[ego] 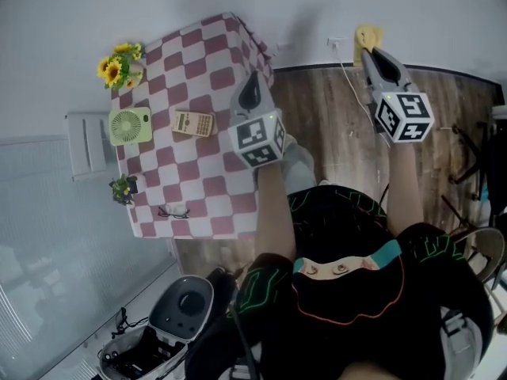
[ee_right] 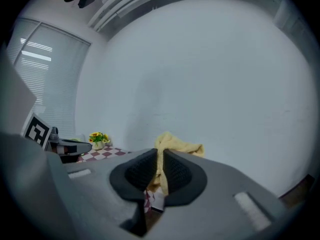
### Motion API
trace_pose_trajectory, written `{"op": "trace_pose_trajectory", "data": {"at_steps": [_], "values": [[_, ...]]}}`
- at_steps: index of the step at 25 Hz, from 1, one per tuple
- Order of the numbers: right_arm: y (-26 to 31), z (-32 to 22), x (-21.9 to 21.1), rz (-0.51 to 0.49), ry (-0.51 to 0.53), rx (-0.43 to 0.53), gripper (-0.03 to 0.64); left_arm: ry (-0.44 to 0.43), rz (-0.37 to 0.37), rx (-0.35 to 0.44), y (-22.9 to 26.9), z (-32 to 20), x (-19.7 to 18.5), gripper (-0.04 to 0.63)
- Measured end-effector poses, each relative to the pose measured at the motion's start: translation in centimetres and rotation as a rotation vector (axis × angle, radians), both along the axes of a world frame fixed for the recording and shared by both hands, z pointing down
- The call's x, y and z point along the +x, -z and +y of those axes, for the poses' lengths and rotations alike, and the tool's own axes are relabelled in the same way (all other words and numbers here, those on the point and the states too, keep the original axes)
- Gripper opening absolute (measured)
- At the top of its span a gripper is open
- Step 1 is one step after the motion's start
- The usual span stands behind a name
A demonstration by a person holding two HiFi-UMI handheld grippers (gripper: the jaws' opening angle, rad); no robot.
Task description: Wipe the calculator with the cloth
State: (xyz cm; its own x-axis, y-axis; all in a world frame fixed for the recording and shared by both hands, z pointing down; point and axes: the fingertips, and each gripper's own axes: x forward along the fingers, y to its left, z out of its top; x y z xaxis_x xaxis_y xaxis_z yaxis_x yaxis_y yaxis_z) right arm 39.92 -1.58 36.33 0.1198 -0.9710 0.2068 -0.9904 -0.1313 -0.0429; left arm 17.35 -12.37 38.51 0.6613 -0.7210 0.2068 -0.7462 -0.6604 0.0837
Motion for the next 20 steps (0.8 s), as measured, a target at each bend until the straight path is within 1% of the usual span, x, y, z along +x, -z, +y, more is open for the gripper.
{"op": "trace_pose_trajectory", "data": {"at_steps": [2, 4, 6, 8, 12, 17, 20], "values": [[-0.6, -2.3, 0.6, -0.001, -0.002, -0.014, 0.038, -0.012, 0.001, -0.014, -0.7, -2.1, 1.0, 0.009], [-1.3, -4.7, 0.5, -0.001, 0.009, -0.034, 0.038, -0.006, 0.000, -0.034, -1.6, -4.4, 1.0, 0.010], [-1.6, -7.7, 0.0, 0.004, 0.036, -0.050, 0.038, 0.023, 0.005, -0.052, -2.2, -6.9, 0.2, 0.011], [-1.5, -10.9, -1.1, 0.018, 0.084, -0.066, 0.038, 0.074, 0.016, -0.069, -2.6, -9.3, -1.3, 0.011], [-1.8, -17.2, -5.2, 0.050, 0.202, -0.106, 0.038, 0.190, 0.041, -0.104, -3.6, -13.5, -6.0, 0.009], [-1.8, -24.8, -12.3, 0.090, 0.381, -0.126, 0.038, 0.381, 0.075, -0.123, -4.3, -17.4, -14.4, 0.011], [-2.0, -28.2, -17.1, 0.107, 0.497, -0.131, 0.038, 0.490, 0.087, -0.131, -4.8, -18.2, -19.1, 0.009]]}}
